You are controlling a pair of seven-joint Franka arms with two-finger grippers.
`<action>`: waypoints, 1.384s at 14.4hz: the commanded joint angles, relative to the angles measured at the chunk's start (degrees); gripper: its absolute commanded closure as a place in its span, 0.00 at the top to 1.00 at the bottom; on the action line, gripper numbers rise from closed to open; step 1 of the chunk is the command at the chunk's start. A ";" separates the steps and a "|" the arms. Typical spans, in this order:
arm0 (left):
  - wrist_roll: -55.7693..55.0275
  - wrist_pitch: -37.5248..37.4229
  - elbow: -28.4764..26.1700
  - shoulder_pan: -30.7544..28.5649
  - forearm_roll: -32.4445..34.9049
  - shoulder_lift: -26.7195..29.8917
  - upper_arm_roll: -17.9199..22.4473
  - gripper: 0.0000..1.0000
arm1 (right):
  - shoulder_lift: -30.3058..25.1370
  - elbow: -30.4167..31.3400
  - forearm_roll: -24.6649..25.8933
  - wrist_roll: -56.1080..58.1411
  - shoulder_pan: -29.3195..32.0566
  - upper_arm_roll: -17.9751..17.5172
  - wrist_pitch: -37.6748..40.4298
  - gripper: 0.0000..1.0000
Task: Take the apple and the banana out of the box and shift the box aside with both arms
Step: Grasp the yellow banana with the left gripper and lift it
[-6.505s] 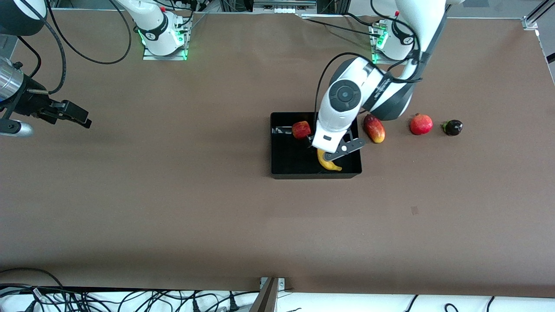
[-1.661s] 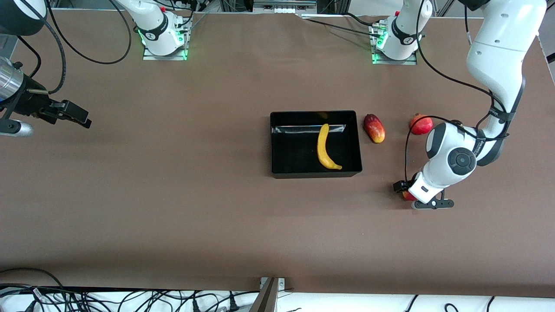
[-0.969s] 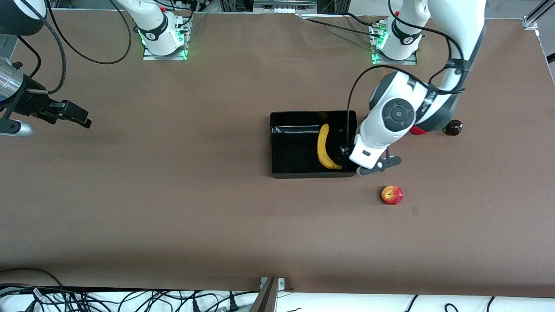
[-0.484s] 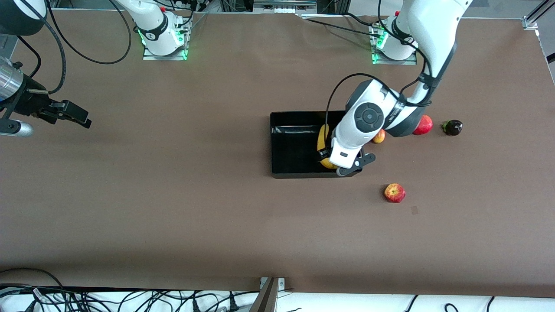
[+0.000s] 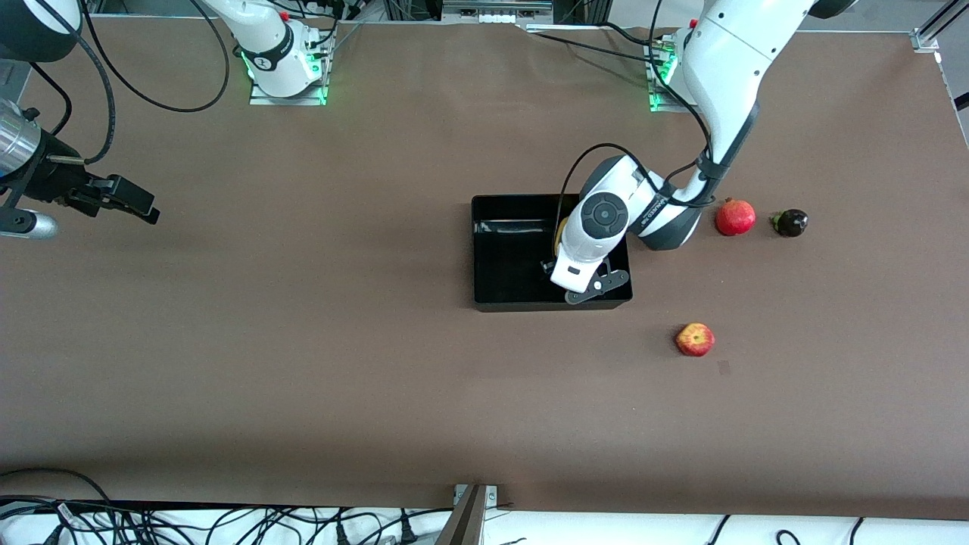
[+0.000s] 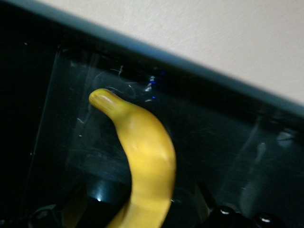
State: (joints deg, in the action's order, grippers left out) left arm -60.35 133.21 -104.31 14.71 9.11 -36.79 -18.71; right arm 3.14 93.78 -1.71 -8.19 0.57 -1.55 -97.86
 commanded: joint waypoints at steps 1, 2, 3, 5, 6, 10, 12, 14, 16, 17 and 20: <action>-1.18 1.09 -1.07 0.31 2.06 -0.39 0.08 1.00 | -0.32 -0.27 0.48 0.02 0.13 -0.21 0.48 1.00; -1.09 1.44 -1.07 0.31 2.14 -0.74 0.08 1.00 | -0.41 -0.27 0.48 0.02 0.13 -0.21 0.48 1.00; -1.18 2.13 -1.07 0.31 2.14 -1.18 0.08 1.00 | -0.41 -0.27 0.48 -0.07 0.13 -0.21 0.48 1.00; -1.18 2.58 -1.07 0.31 2.14 -1.53 0.08 0.64 | -0.41 -0.27 0.48 0.02 0.13 -0.21 0.57 1.00; -1.26 2.58 -1.07 0.31 2.14 -1.45 0.08 0.33 | -0.41 -0.27 0.39 0.02 0.13 -0.21 0.57 1.00; -1.97 2.15 -0.98 0.31 2.23 -1.27 0.08 0.00 | -0.41 -0.27 0.48 0.02 0.13 -0.21 0.57 1.00; -2.05 0.66 -0.81 0.31 2.23 -0.14 -0.01 0.00 | -0.41 -0.27 0.48 -0.07 0.13 -0.21 0.57 1.00; -1.88 -4.34 -0.02 0.23 2.06 2.49 -0.27 0.00 | -0.41 -0.27 0.39 0.02 0.13 -0.21 0.65 1.00; -1.44 -9.96 0.59 -0.30 0.92 6.71 -0.62 0.00 | -0.41 -0.27 0.39 0.02 0.13 -0.21 0.65 1.00; -1.09 -12.60 1.56 -0.82 0.39 7.77 -1.58 0.00 | -0.41 -0.27 0.39 0.02 0.13 -0.21 0.65 1.00; 5.56 -21.56 6.29 -3.45 -2.68 9.62 -1.86 0.00 | -0.41 -0.27 0.39 0.02 0.13 -0.21 0.74 1.00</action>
State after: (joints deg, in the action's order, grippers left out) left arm -59.57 117.33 -100.51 13.57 8.94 -28.98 -19.88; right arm 3.14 93.79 -1.71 -8.19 0.57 -1.55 -97.81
